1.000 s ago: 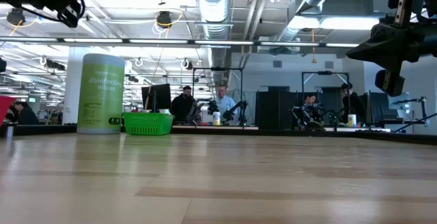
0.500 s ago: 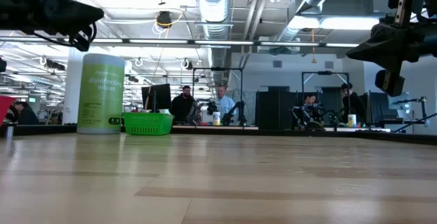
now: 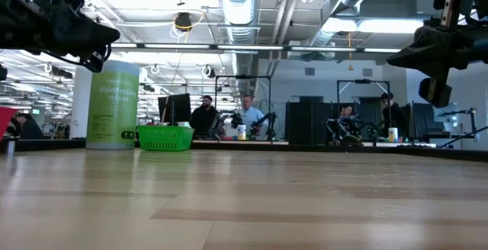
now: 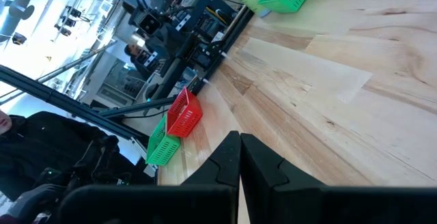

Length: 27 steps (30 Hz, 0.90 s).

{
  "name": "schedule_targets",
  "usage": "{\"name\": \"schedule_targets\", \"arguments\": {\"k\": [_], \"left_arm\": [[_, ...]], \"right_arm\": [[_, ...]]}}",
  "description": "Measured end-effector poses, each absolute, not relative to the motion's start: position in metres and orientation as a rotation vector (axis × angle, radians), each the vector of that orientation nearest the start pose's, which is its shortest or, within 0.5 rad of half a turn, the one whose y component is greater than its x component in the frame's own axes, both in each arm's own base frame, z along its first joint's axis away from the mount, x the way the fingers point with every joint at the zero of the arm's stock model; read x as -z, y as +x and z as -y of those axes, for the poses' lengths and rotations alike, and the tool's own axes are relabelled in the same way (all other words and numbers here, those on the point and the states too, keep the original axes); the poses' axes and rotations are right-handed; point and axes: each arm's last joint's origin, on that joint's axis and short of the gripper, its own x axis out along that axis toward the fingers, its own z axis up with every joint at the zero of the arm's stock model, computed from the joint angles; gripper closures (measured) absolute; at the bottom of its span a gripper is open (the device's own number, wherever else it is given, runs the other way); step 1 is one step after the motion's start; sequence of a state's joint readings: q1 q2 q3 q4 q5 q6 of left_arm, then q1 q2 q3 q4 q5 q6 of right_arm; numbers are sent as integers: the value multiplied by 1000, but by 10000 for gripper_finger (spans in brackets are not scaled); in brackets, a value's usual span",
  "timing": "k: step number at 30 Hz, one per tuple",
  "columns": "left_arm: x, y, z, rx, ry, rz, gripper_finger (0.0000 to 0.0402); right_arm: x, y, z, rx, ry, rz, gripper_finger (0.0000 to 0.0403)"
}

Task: Pick & Place Travel size toiletries
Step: Return to Home Position

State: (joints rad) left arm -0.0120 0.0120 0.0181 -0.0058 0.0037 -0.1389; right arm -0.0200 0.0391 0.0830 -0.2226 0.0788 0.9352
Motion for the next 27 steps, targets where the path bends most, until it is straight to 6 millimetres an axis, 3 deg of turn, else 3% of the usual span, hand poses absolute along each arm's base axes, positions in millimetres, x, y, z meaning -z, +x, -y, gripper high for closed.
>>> {"name": "schedule_targets", "arguments": {"k": [27], "left_arm": [[-154,108,0,-29,-133,-166,400]], "right_arm": [[-167,93,4,175,926,-119,403]]}}
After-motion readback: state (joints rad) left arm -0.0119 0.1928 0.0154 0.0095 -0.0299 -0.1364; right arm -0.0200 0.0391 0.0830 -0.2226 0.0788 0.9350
